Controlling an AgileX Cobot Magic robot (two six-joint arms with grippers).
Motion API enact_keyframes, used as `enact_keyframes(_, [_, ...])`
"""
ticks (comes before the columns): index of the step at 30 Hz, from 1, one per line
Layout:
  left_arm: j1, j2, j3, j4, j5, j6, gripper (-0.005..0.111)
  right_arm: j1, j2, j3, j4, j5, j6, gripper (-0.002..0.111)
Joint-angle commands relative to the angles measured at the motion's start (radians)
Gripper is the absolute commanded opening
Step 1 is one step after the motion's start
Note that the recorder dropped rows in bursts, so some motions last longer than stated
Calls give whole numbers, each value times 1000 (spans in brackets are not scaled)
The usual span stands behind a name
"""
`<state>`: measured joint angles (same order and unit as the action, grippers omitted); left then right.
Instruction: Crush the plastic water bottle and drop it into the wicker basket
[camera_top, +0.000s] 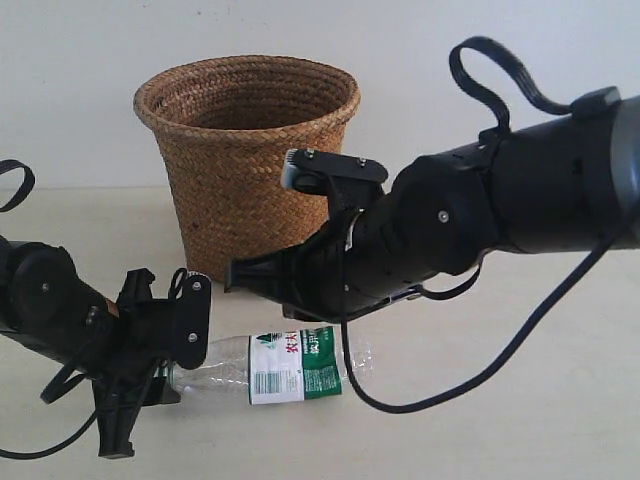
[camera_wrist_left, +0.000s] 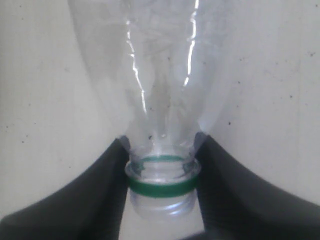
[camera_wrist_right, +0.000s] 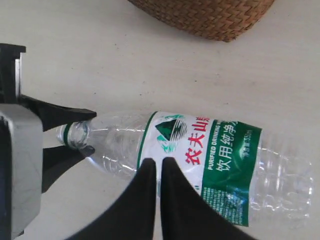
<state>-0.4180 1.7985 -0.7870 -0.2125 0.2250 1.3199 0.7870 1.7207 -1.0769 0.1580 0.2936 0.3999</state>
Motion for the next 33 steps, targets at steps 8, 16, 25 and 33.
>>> enact_keyframes(8, [-1, -1, -4, -5, 0, -2, 4, 13, 150, -3, -5, -65, -7, 0])
enact_keyframes(16, [-1, -1, -4, -5, 0, -2, 4, 13, 185, -3, -5, -73, -7, 0])
enact_keyframes(25, [-1, -1, -4, -5, 6, -2, 4, 13, 255, -3, -5, -71, -3, 0])
enact_keyframes(33, [-1, -1, -4, -5, 10, -2, 4, 11, 304, -5, -5, -39, 25, 0])
